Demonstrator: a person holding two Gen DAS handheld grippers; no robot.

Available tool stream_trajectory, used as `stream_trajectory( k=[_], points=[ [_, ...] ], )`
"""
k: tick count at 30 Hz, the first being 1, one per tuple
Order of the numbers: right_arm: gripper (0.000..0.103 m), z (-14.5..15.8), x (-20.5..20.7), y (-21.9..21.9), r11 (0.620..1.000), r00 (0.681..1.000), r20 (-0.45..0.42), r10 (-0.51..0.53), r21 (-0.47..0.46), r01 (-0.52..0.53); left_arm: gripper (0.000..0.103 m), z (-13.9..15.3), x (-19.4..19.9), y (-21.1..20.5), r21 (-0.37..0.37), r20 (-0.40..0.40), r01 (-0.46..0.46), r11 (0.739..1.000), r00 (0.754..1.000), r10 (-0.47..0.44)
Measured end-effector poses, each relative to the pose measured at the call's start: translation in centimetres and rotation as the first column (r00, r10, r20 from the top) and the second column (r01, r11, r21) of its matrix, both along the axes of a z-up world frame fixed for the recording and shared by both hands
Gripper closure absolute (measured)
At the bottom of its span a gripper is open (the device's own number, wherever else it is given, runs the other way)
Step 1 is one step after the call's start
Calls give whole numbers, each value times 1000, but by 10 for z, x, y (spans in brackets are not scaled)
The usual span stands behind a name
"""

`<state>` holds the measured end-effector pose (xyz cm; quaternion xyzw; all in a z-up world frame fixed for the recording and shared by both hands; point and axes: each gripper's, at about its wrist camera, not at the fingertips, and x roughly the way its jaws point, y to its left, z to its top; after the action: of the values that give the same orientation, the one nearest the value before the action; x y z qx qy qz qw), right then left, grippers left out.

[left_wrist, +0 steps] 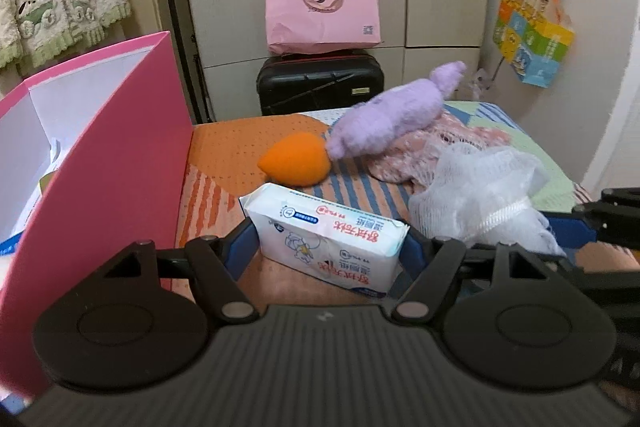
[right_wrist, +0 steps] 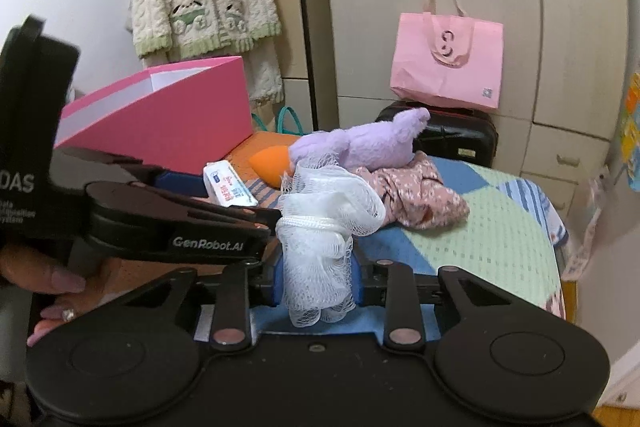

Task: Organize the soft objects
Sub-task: 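Carry the tissue pack and mesh puff with both tools over the pink box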

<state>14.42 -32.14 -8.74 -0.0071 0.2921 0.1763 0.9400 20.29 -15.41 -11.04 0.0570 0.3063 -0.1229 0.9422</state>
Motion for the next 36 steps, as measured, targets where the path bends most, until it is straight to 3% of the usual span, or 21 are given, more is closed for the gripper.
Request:
stream_trajectory(
  k=[13, 20, 27, 36],
  points=[
    [68, 2, -45, 5, 988, 993, -62, -99, 111, 105, 32, 6, -53, 31, -83, -39, 105, 991, 993, -109],
    [68, 8, -73, 14, 987, 989, -80, -127, 88, 134, 32, 11, -82, 46, -115, -49, 161, 980, 985, -168],
    [68, 11, -97, 27, 992, 990, -97, -105, 59, 111, 32, 12, -101, 71, -170, -132, 200, 965, 966, -223],
    [68, 19, -116, 43, 997, 993, -120, -21, 75, 30, 32, 16, -116, 107, -186, -180, 181, 966, 960, -215]
  ],
)
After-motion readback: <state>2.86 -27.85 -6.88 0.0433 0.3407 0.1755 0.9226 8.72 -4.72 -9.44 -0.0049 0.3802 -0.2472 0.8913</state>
